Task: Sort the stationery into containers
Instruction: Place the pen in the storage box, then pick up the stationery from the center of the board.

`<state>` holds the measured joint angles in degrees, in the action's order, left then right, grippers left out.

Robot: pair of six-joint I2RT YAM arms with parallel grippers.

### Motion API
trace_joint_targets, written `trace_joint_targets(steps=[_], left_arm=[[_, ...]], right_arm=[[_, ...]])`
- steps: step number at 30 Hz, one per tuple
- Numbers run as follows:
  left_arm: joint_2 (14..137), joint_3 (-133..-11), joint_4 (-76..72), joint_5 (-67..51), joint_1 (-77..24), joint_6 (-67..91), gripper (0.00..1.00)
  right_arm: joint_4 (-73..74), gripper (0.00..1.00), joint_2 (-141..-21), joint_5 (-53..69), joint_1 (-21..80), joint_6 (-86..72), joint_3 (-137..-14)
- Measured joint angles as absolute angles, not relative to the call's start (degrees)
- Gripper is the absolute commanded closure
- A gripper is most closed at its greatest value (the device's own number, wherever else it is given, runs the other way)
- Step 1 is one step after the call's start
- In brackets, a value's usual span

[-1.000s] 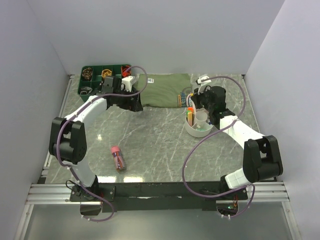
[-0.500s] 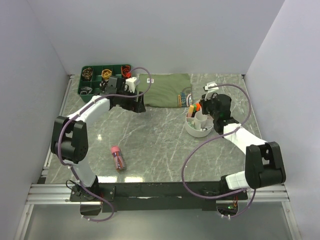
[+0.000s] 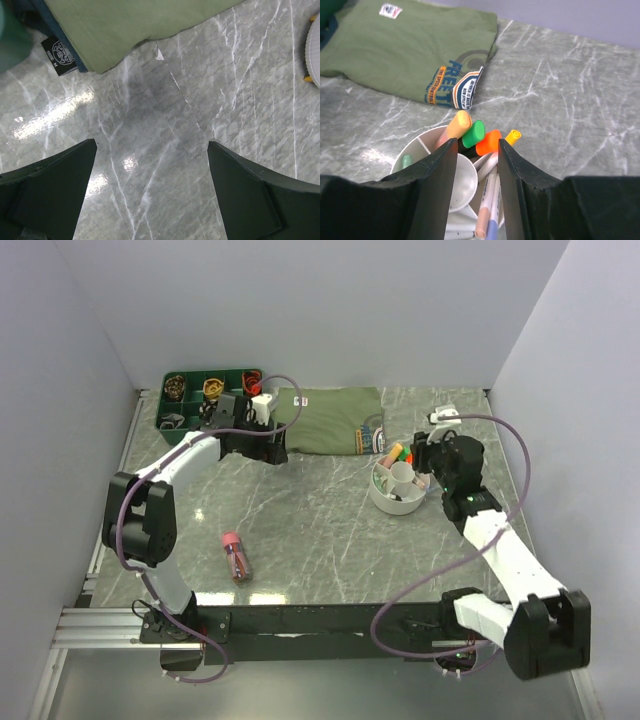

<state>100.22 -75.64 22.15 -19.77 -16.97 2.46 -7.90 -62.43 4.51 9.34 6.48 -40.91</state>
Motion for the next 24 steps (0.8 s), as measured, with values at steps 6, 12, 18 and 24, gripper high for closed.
trace_joint_targets(steps=[6,12,18,24], left_arm=[[98.2,-73.6,21.6,-16.8,-17.0,2.7,0.0],[93.9,-69.8,23.6,-10.0,-17.2,4.2,0.01],[89.7,-69.5,29.6,-2.1,-17.6,10.1,0.01],[83.9,-64.0,34.5,-1.7,-17.6,18.2,0.01]], right_arm=[[-2.2,0.52,-55.4,3.7,9.3,4.6,-41.6],[4.8,0.3,-53.5,9.9,9.3,4.1,-45.4],[10.4,0.29,-53.3,16.8,9.4,3.9,-46.9],[15.5,0.28,-55.5,20.2,10.1,3.9,-50.0]])
